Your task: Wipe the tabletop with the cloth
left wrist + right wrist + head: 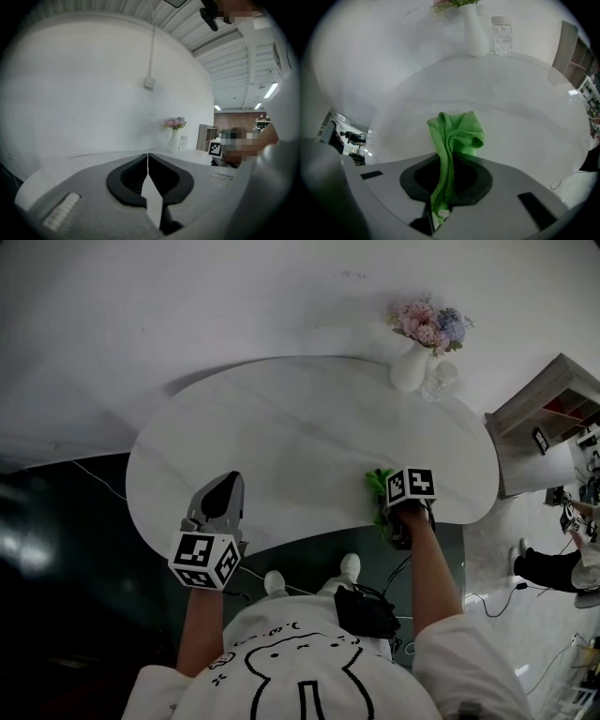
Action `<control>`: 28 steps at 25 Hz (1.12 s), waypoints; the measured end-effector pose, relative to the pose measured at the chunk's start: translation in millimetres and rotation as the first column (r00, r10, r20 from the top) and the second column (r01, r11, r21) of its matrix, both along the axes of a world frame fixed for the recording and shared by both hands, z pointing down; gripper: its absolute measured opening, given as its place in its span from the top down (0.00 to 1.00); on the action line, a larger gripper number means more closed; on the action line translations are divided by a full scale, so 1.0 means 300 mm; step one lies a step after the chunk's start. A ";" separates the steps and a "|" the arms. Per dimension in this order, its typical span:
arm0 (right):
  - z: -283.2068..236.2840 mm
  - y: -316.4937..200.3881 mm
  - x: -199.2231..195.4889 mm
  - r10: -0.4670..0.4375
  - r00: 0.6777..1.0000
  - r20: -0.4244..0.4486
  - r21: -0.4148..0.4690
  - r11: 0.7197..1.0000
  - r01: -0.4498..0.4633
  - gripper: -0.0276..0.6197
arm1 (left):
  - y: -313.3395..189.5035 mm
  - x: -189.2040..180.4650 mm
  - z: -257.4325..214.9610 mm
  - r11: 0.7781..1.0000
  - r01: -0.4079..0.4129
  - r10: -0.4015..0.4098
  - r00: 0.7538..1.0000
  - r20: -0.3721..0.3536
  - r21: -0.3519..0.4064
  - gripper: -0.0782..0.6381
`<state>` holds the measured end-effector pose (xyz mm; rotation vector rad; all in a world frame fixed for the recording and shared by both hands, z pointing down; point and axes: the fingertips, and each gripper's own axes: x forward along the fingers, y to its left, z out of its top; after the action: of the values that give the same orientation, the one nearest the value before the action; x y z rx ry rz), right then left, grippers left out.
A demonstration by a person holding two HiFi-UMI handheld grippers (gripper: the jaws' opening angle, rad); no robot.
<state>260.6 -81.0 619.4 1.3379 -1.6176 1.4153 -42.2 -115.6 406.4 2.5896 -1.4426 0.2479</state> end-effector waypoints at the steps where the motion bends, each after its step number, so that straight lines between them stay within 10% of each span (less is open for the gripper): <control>1: 0.000 -0.002 -0.012 -0.001 1.000 0.002 0.002 1.000 0.001 0.89 | 0.001 -0.010 0.002 1.000 0.001 -0.001 1.000 0.000 -0.001 0.86; 28: -0.004 -0.005 -0.334 -0.058 0.998 0.035 0.033 0.998 0.057 0.89 | 0.052 -0.252 0.027 0.999 0.040 -0.040 0.999 -0.013 0.000 0.86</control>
<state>160.4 -82.6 618.2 1.2803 -1.6955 1.3922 -117.9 -99.9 414.5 2.5550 -1.4889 0.2250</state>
